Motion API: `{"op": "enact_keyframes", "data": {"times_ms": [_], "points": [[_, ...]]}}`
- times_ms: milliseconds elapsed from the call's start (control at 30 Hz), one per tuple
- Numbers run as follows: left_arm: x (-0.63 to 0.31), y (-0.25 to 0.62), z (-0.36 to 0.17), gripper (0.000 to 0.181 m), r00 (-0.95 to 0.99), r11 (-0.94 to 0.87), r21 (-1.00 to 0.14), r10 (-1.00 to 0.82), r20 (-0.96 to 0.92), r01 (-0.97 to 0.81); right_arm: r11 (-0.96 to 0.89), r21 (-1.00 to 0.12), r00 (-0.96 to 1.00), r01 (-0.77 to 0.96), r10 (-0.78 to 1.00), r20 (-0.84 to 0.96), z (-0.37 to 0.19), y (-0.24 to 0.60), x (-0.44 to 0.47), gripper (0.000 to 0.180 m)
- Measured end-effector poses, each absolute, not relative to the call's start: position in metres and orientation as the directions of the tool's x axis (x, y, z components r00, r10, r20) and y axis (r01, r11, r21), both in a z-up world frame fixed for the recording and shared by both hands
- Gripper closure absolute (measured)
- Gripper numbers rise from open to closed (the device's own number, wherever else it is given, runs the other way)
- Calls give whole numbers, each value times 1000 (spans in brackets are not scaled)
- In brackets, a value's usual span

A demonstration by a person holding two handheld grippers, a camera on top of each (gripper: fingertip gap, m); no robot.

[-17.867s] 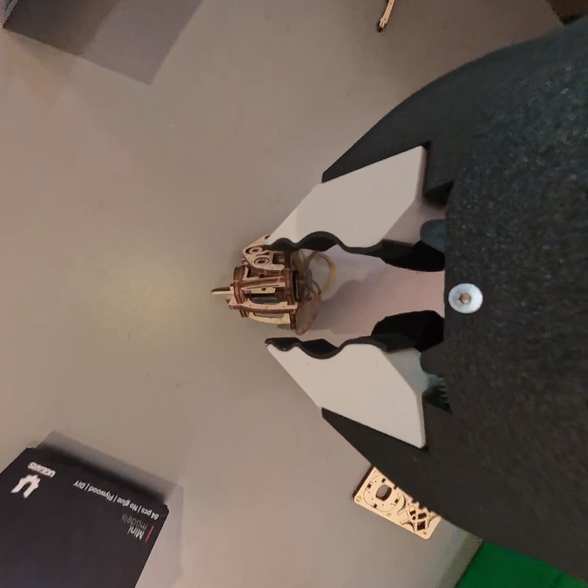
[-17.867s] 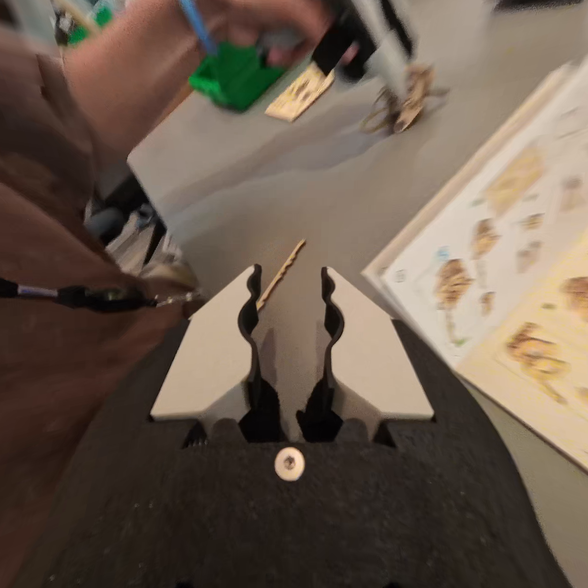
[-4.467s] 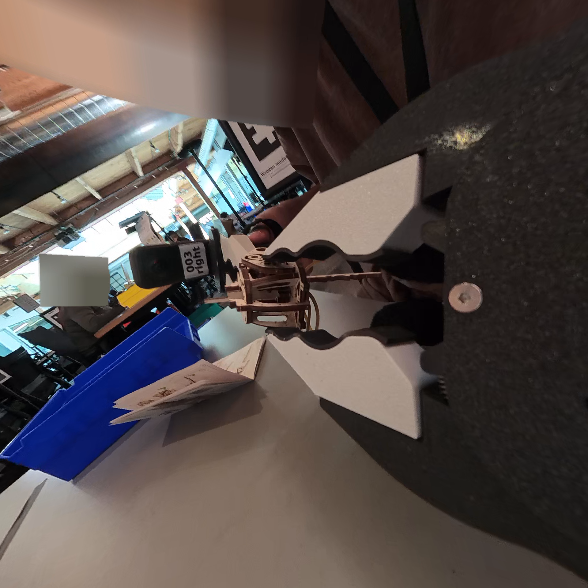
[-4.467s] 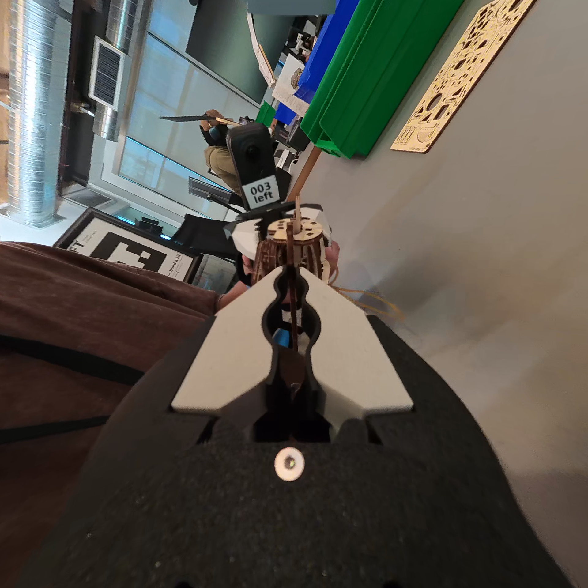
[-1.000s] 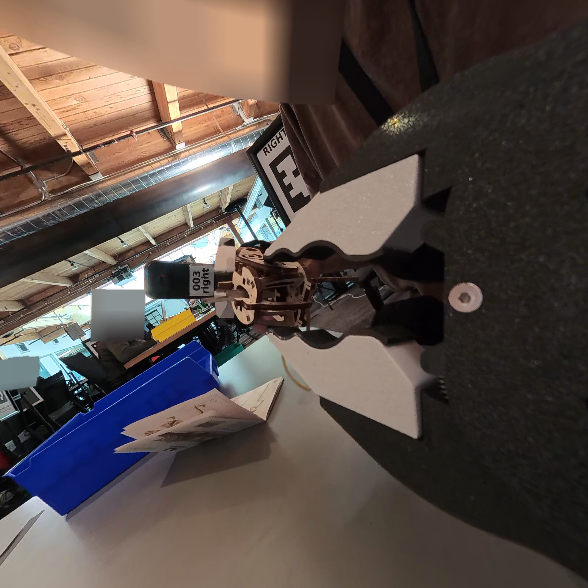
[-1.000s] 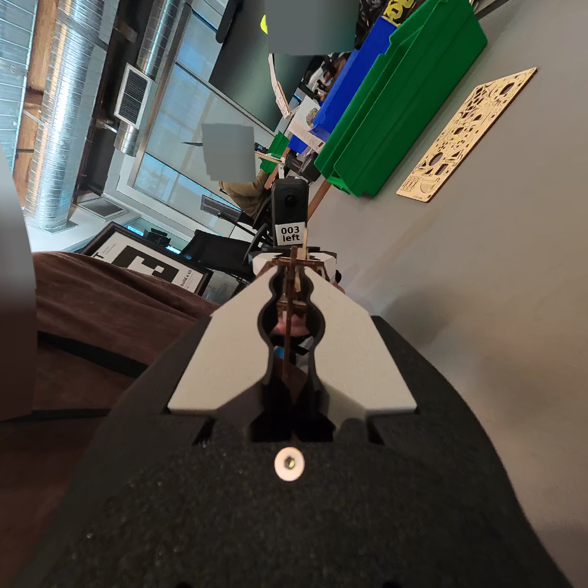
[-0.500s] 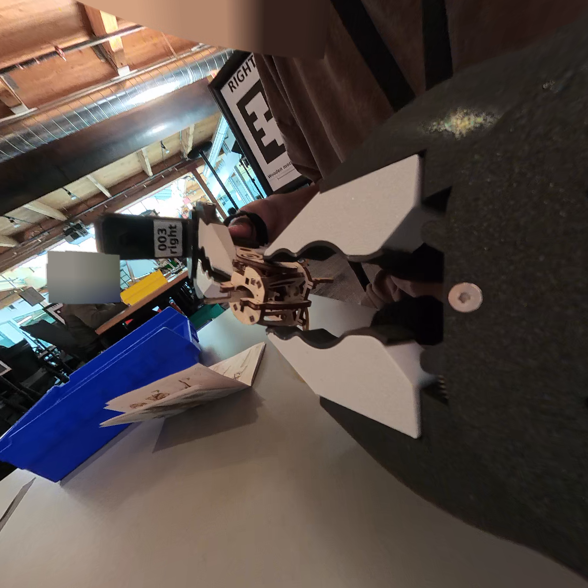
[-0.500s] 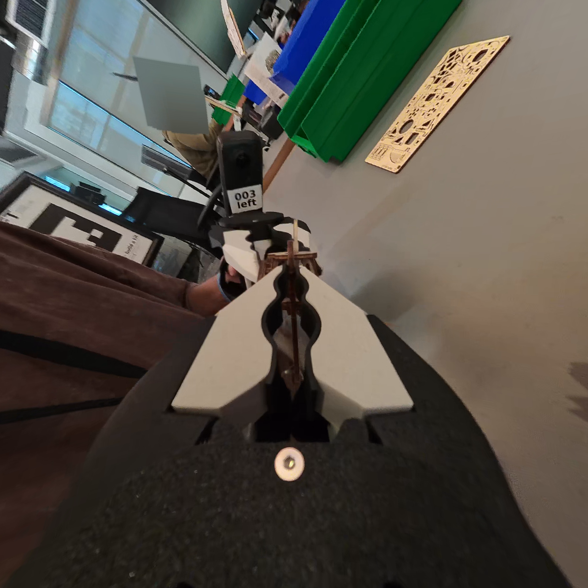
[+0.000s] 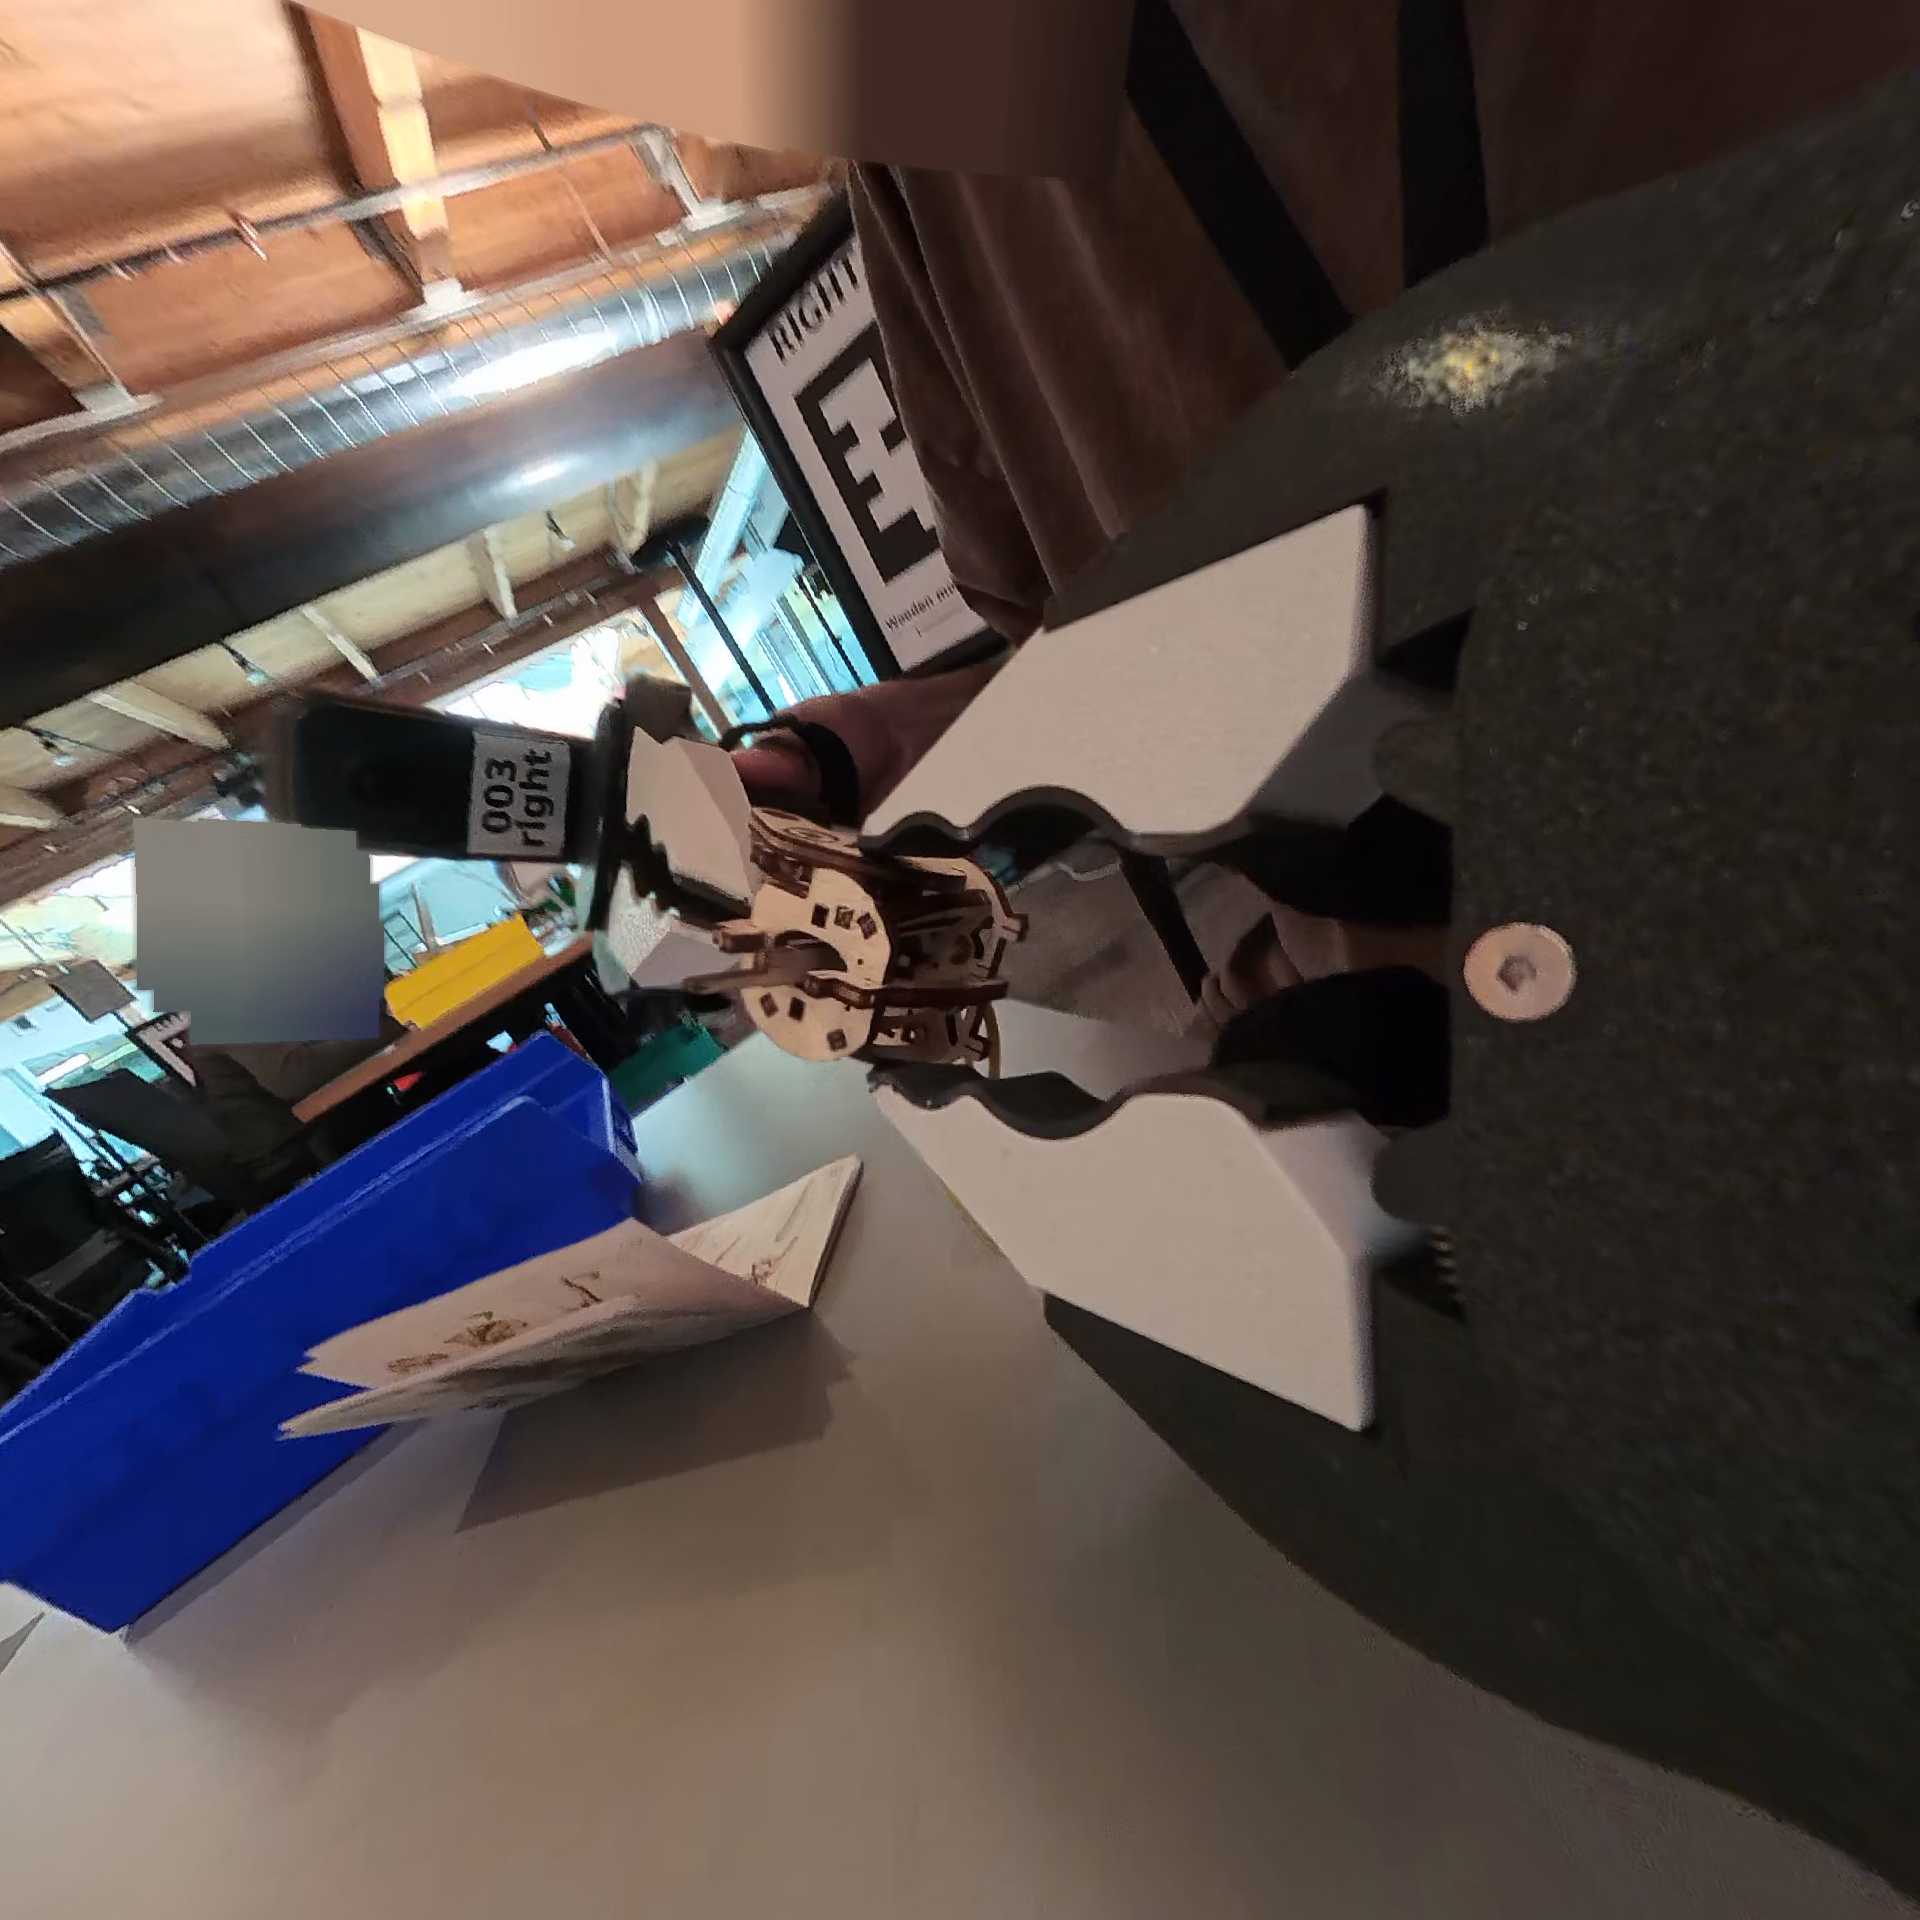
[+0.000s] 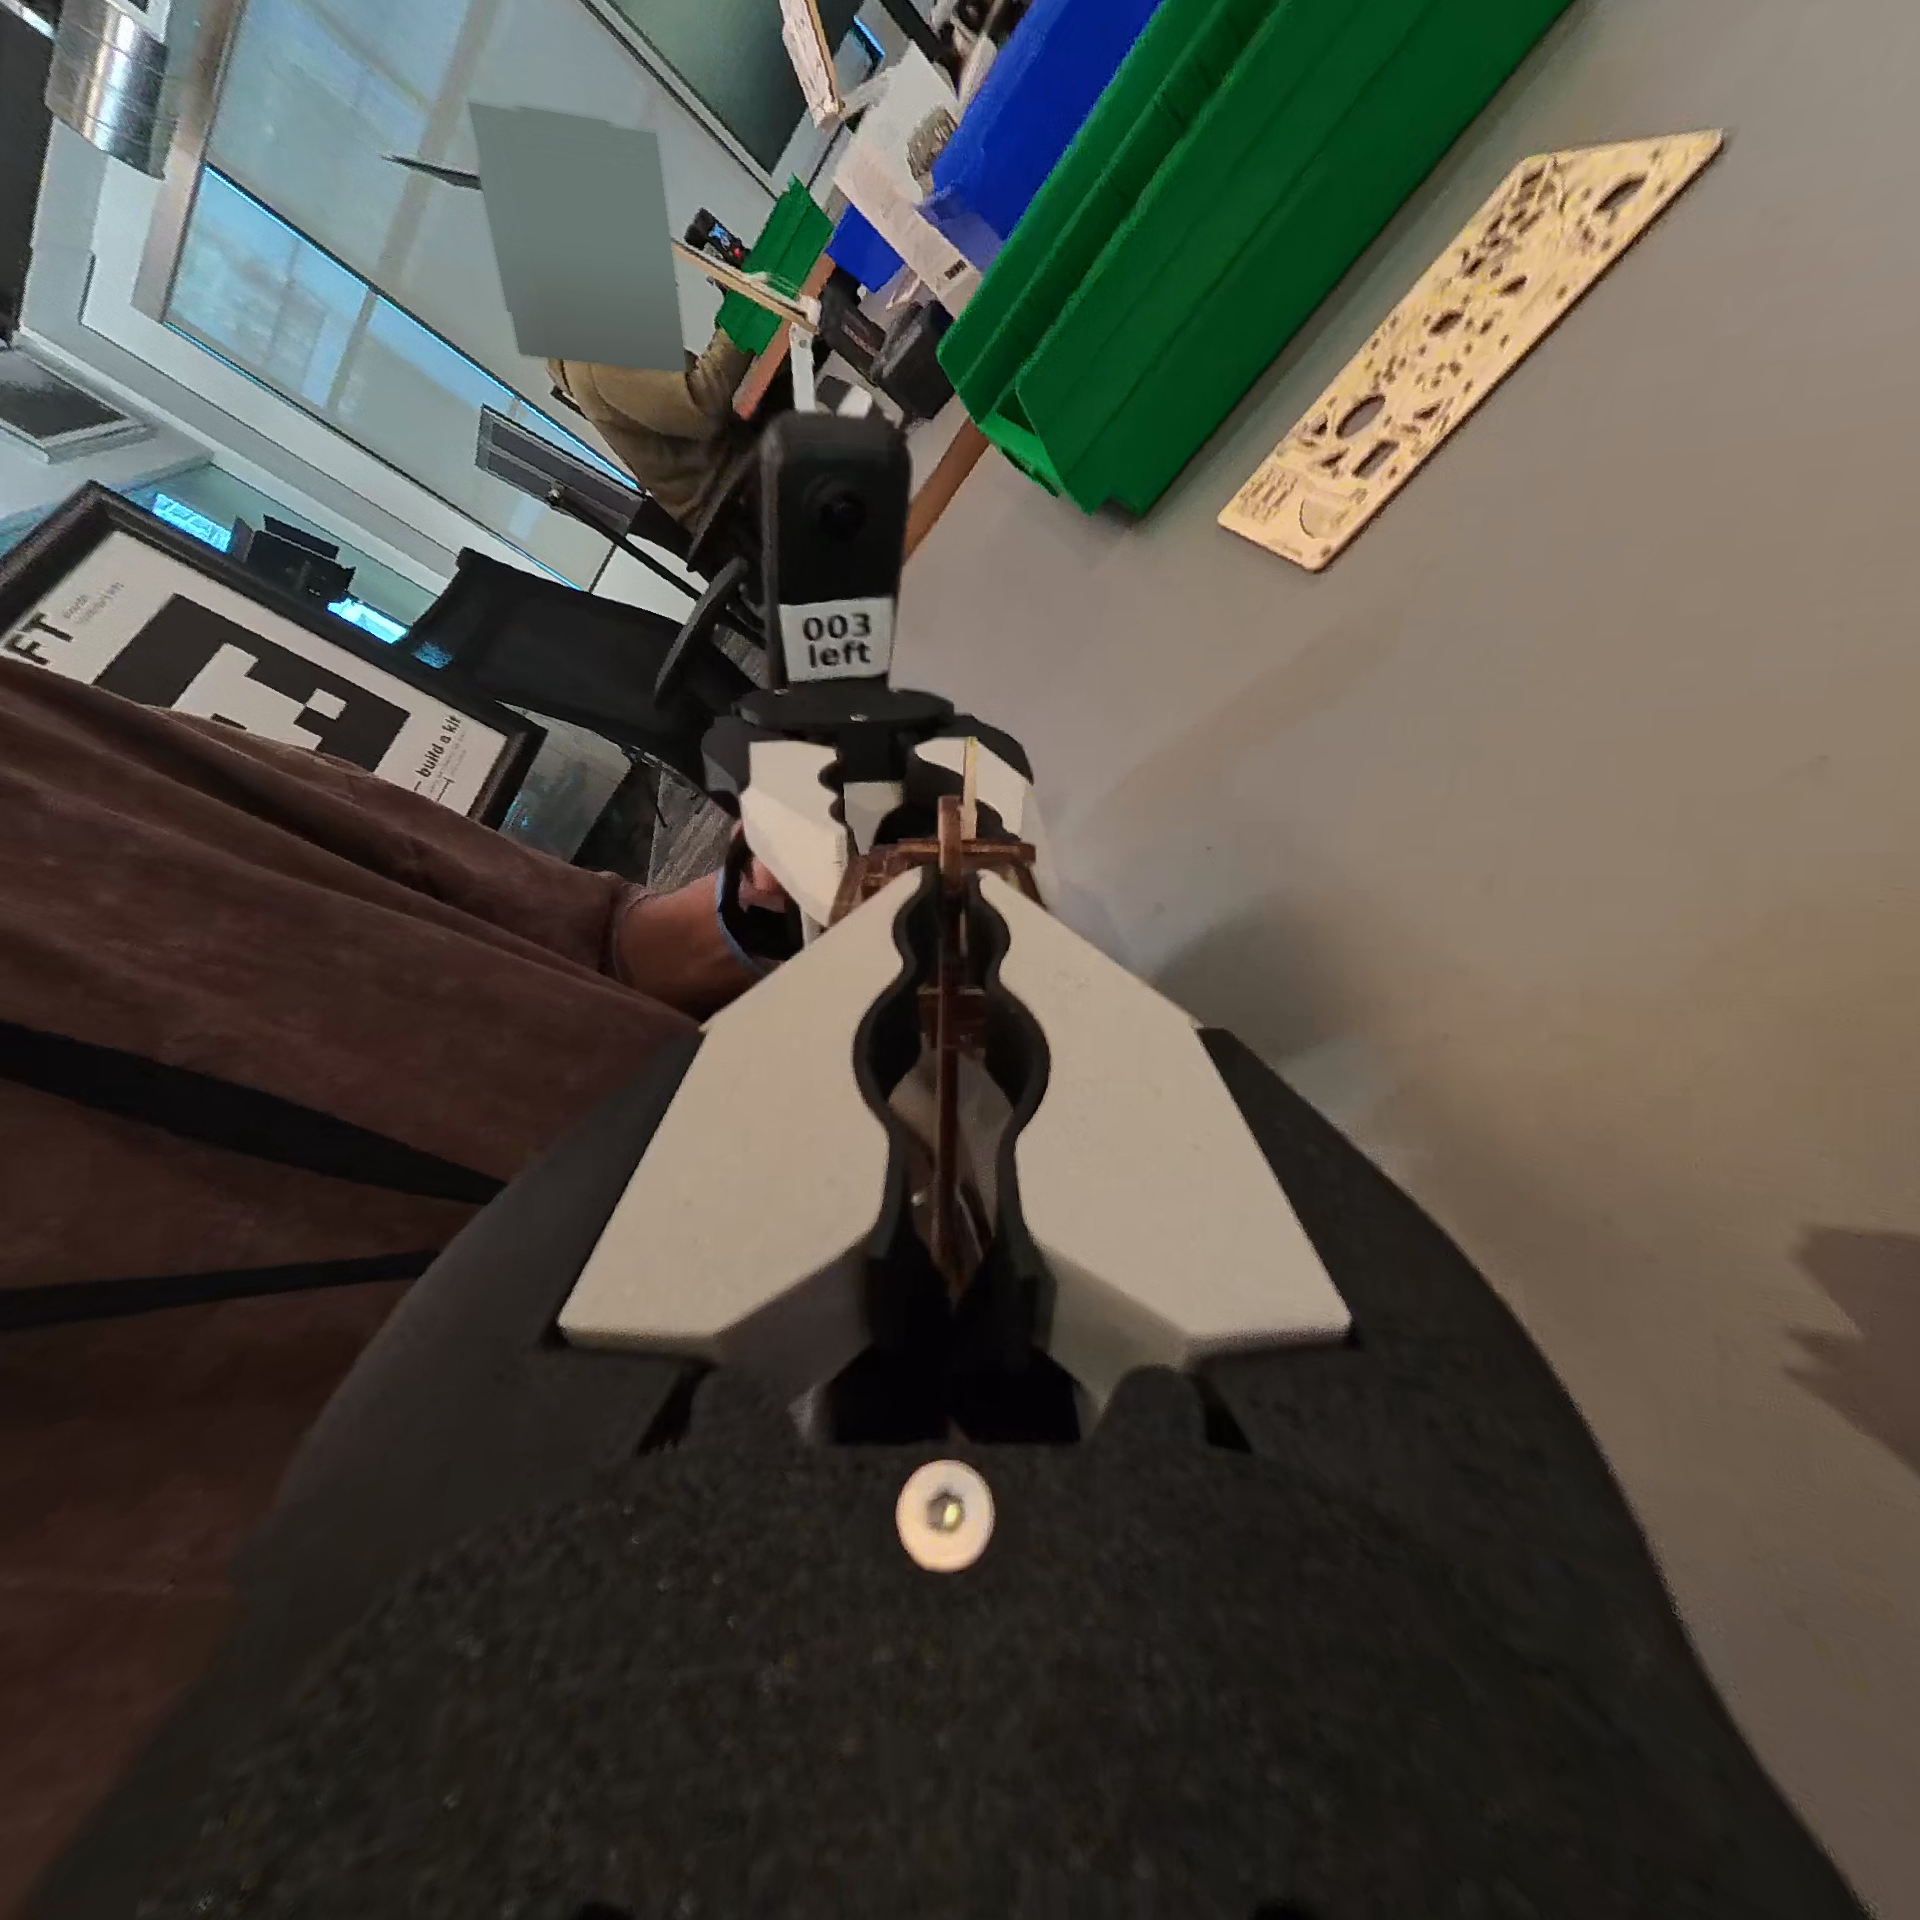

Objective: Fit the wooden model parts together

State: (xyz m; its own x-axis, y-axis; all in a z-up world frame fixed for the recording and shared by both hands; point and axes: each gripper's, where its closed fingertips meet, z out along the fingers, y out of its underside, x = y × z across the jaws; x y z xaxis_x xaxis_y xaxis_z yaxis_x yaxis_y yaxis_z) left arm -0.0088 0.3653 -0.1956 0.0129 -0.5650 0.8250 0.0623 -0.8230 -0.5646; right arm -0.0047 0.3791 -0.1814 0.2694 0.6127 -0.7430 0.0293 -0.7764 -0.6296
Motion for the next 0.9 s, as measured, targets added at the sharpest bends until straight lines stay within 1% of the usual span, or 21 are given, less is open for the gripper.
{"op": "enact_keyframes", "data": {"times_ms": [67,167,200,267,333,367,400,500,600,667,767,833,900], "points": [[-10,366,-190,144,-32,-844,-529,-533,845,87,-765,-644,269,13,623,-734,-177,383,-3,171],[-12,369,-189,144,-47,-860,-499,-506,861,107,-739,-673,256,-24,646,-719,-168,387,5,165],[-14,370,-188,144,-58,-867,-483,-492,869,122,-706,-706,250,-50,676,-694,-161,390,9,161],[-17,375,-188,143,-72,-883,-446,-459,885,144,-605,-792,281,-81,749,-600,-150,394,17,163],[-18,377,-190,144,-72,-890,-429,-443,893,154,-499,-866,343,-42,806,-482,-153,395,18,167],[-18,377,-190,144,-71,-888,-433,-447,892,151,-475,-880,355,-21,819,-450,-156,393,15,169],[-17,377,-190,144,-67,-886,-440,-453,889,147,-477,-879,351,-13,821,-451,-159,391,12,168],[-16,376,-189,143,-76,-886,-440,-454,888,148,-549,-834,293,-54,790,-539,-161,388,8,161],[-18,377,-187,143,-86,-887,-435,-451,889,153,-577,-813,259,-83,775,-577,-161,387,14,168],[-19,378,-187,143,-91,-891,-424,-441,893,161,-562,-826,248,-50,794,-555,-162,381,11,169],[-19,378,-187,144,-90,-889,-429,-446,890,158,-463,-886,296,-4,846,-443,-165,379,3,166],[-18,377,-188,144,-77,-882,-448,-462,883,147,-428,-903,344,21,851,-396,-168,383,2,167],[-17,373,-186,144,-70,-866,-482,-493,867,133,-468,-883,334,36,839,-431,-172,382,0,170]]}}
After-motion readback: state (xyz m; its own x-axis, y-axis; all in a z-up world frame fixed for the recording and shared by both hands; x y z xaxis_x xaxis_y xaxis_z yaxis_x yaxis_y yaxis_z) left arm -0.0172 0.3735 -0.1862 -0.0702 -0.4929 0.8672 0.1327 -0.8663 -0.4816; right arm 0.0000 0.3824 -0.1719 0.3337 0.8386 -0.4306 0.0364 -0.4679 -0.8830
